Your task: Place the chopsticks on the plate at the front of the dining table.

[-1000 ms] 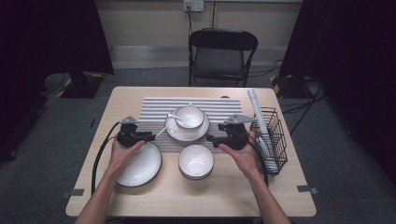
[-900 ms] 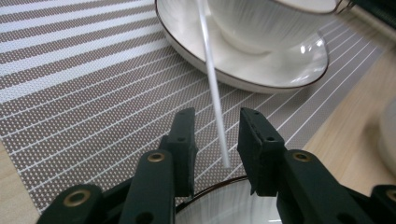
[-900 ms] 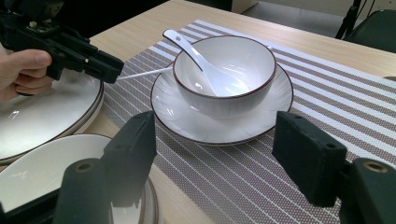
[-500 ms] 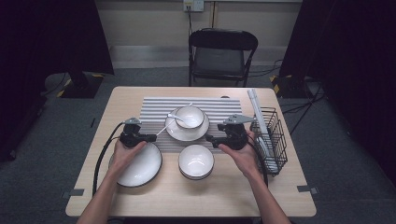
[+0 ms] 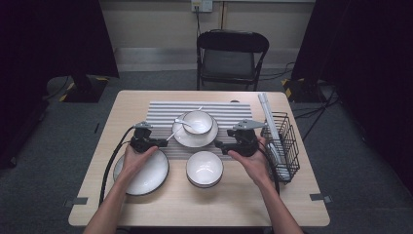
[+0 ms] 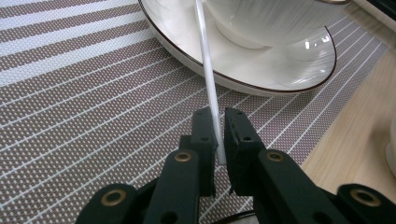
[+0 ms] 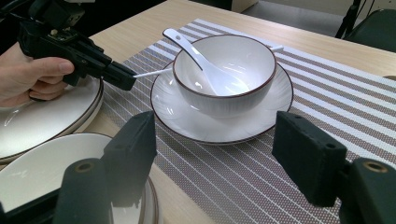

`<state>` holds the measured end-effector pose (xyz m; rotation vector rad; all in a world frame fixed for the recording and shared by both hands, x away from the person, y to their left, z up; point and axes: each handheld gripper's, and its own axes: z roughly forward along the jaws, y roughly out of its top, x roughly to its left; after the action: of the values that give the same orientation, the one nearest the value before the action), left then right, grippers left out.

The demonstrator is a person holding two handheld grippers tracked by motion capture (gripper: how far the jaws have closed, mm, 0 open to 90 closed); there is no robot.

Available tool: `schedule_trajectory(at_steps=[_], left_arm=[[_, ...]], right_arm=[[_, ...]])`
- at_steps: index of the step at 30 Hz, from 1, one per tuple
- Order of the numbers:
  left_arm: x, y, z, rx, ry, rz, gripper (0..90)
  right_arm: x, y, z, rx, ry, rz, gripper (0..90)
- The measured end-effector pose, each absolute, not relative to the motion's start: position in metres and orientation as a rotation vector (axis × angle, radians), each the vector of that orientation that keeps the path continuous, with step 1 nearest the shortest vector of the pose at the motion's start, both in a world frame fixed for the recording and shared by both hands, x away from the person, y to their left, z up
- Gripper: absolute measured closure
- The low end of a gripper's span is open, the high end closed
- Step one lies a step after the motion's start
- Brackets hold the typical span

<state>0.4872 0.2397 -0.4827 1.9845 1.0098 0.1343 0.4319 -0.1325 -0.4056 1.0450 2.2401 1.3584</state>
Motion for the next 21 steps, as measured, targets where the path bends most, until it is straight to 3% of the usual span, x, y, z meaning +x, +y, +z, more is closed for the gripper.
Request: schedule_trajectory(at_steps=[11, 21], left_arm=[[0.482, 0.248, -0.476, 1.979, 0.963, 0.12, 71.9], [0.467, 0.245, -0.458, 1.987, 0.878, 0.169, 46.8]], right_arm=[[0.432, -0.134, -0.405, 1.049, 2.238, 1.36, 29.9], [0.431, -0.127, -0.409, 1.04, 2.262, 1.352, 30.0]])
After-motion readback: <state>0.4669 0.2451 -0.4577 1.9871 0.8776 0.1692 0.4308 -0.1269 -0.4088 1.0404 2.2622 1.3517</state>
